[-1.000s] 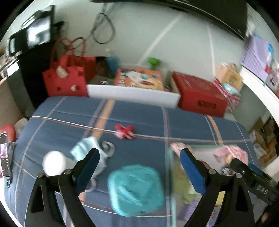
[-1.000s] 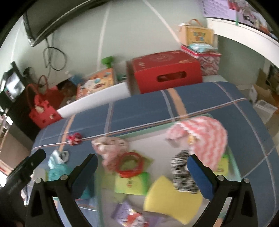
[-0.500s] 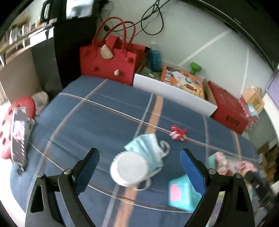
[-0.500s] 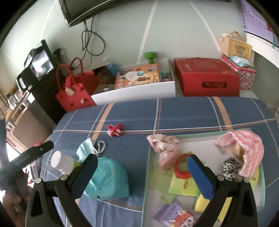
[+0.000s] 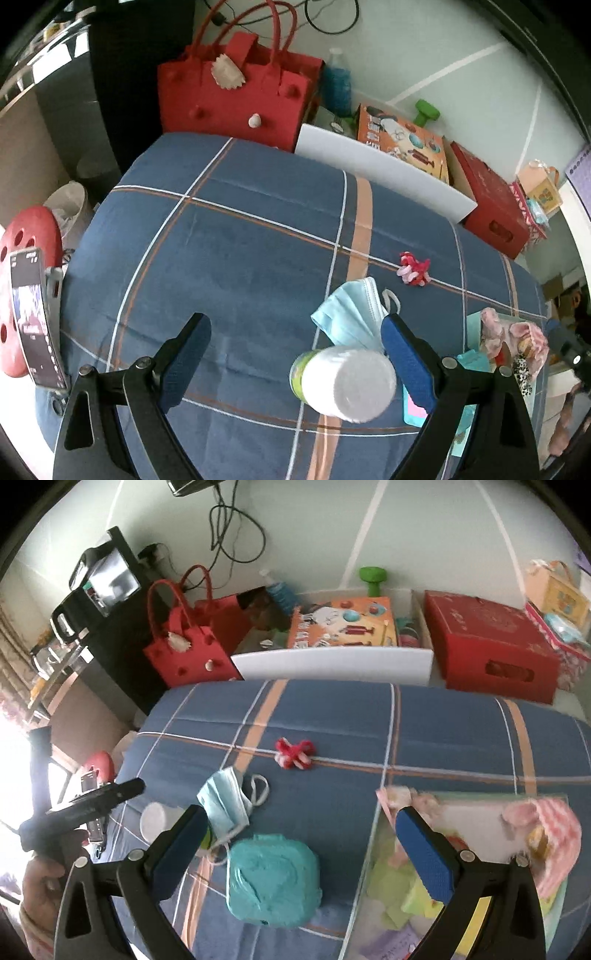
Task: Organize soft objects
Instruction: 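Withdraw both open tools from the tray back toward the pile, then grasp the blue face mask with the left tool while the right tool grasps the red pipe-cleaner bow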
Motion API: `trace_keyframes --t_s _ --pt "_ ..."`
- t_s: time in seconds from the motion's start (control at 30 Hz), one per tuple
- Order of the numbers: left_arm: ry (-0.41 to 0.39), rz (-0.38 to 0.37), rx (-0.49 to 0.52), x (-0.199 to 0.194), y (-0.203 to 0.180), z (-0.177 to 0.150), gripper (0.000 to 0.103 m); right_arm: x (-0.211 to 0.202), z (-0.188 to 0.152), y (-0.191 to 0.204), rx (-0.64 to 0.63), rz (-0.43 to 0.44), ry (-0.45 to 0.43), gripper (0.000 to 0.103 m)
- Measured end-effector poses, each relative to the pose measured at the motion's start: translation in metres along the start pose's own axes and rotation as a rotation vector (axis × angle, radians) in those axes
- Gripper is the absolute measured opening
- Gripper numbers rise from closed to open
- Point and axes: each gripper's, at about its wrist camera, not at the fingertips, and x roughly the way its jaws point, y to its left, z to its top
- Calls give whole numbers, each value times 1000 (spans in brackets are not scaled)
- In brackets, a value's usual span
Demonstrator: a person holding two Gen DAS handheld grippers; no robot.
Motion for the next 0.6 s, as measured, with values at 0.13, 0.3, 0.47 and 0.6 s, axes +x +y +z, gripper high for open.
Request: trace_keyframes --t_s 0.13,0.3,0.47,0.6 --pt "6 -10 25 6 -2 8 93 7 11 9 -26 2 1 103" --pt "39 -39 51 23 -7 19 93 26 18 15 -76 -77 33 103" --pt "125 -72 89 53 -13 31 93 58 30 18 -113 -48 100 101" --pt "197 -99 149 77 -19 37 93 92 33 17 -139 -14 177 91"
